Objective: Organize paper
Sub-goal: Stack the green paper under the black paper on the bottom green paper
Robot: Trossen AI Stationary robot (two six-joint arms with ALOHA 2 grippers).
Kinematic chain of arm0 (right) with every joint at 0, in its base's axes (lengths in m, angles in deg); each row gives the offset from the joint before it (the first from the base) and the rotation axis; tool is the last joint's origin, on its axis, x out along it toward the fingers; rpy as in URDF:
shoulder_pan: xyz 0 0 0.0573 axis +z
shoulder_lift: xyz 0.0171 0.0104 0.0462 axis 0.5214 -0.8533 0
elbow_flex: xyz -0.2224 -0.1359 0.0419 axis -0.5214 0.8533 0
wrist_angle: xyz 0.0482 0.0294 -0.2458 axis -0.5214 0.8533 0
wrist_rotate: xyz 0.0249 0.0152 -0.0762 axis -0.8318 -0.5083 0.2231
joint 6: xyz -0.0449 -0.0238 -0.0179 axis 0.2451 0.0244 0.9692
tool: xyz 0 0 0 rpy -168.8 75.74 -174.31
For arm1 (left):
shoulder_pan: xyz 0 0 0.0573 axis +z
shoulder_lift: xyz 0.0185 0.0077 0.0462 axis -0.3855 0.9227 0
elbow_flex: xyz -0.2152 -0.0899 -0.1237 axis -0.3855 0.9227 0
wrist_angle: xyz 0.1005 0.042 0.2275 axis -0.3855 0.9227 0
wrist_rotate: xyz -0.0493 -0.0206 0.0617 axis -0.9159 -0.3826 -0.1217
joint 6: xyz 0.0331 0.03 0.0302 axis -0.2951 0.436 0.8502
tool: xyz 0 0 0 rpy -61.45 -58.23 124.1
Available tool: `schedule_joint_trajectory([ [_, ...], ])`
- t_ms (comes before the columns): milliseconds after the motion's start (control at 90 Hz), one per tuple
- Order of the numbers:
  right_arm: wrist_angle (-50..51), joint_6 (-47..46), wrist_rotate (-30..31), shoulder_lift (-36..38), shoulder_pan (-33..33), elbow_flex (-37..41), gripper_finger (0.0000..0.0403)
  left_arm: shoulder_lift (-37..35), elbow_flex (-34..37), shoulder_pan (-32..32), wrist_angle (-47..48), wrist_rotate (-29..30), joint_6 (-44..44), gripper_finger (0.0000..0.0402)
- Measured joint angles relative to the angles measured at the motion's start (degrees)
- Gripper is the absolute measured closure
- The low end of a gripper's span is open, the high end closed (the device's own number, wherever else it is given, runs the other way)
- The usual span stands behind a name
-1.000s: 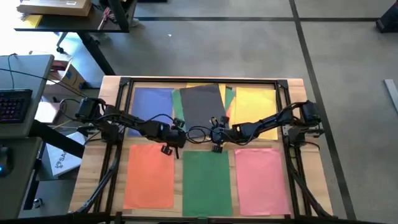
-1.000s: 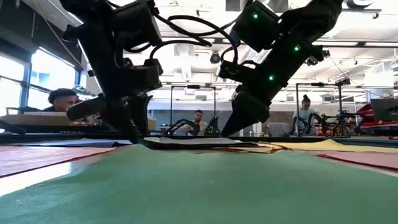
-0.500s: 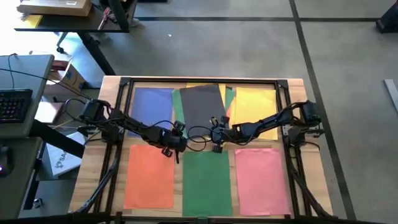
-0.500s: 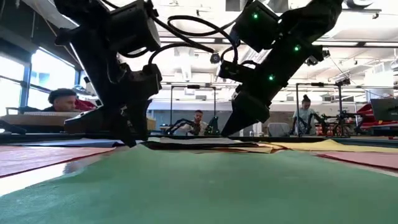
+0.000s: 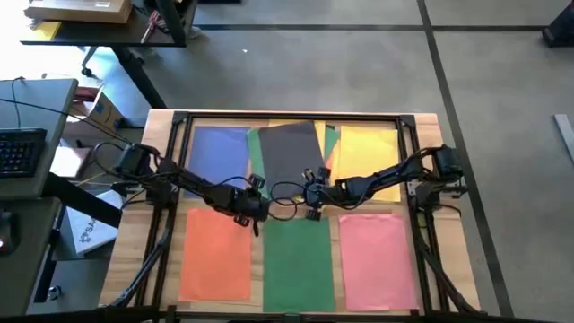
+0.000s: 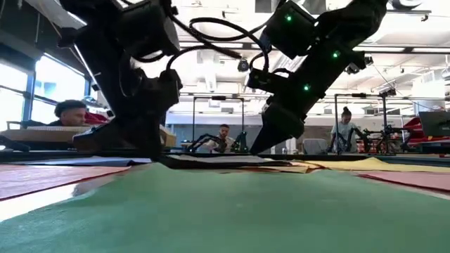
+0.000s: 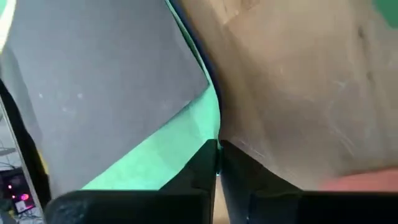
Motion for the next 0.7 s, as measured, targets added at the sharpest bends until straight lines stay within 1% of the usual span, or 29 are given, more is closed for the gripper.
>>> schedule_joint_trajectory([
  [222, 0.11, -4.34, -2.37, -0.02, -2.23, 0.00, 0.0282, -0.02, -3.21, -1.13, 1.10, -1.12, 2.98, 0.0392],
  [356, 0.62, -6.53, -2.36, -0.02, -4.07, 0.00, 0.0282, -0.07, -4.13, -0.98, 0.88, -4.80, 3.01, 0.0378],
  [456, 1.59, -8.28, -2.36, -0.03, -5.07, 0.00, 0.0282, -0.07, -3.97, -0.51, 0.90, -7.55, 2.61, 0.0355],
  [578, 2.78, -9.51, -2.35, -0.04, -5.53, 0.00, 0.0282, -0.07, -3.47, 0.27, 1.19, -11.21, 1.46, 0.0316],
  [700, 3.25, -9.57, -2.37, -0.04, -5.66, 0.00, 0.0282, -0.09, -3.47, 0.83, 0.84, -11.66, 0.12, 0.0276],
])
